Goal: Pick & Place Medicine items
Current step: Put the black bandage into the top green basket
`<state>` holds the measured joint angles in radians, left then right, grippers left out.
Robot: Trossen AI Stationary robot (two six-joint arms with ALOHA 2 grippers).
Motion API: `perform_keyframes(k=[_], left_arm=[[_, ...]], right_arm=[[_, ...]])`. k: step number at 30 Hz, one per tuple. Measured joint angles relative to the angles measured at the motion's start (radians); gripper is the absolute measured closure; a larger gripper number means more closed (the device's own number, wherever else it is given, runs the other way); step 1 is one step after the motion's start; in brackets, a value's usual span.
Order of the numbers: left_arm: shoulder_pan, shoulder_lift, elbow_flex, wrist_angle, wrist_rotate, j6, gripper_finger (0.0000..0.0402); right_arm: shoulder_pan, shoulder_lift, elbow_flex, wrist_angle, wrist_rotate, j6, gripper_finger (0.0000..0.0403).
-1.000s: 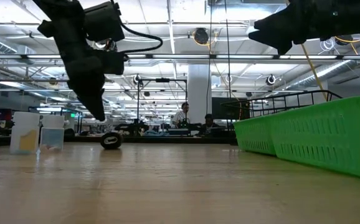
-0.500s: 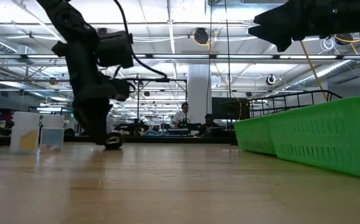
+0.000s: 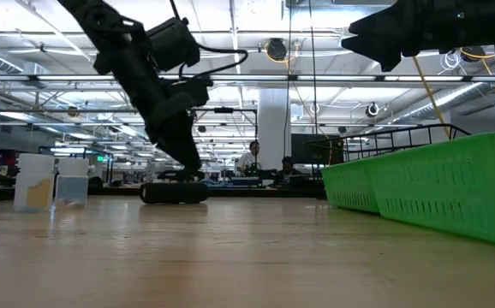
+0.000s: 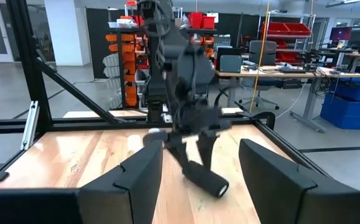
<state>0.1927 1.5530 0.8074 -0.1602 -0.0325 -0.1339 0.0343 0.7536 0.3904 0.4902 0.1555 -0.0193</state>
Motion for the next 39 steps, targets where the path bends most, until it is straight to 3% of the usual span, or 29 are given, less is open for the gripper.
perform_keyframes(k=[6, 11, 22, 32, 39], left_arm=[[0.027, -0.045, 0.100, -0.288, -0.116, -0.177, 0.0205], [0.031, -0.040, 0.097, -0.445, -0.124, -0.281, 0.0190], [-0.018, -0.022, 0.049, -0.410, -0.119, -0.296, 0.0133], [-0.019, 0.029, 0.049, -0.327, -0.117, -0.325, 0.0119], [-0.020, 0.105, 0.049, -0.315, -0.048, -0.329, 0.0119]], right_arm=[[0.000, 0.000, 0.000, -0.007, 0.000, -0.004, 0.0202], [0.000, 0.000, 0.000, -0.015, 0.000, -0.020, 0.0202], [0.000, 0.000, 0.000, -0.024, 0.000, -0.020, 0.0202], [0.000, 0.000, 0.000, -0.024, 0.000, -0.019, 0.0202], [0.000, 0.000, 0.000, -0.026, 0.000, -0.019, 0.0202]])
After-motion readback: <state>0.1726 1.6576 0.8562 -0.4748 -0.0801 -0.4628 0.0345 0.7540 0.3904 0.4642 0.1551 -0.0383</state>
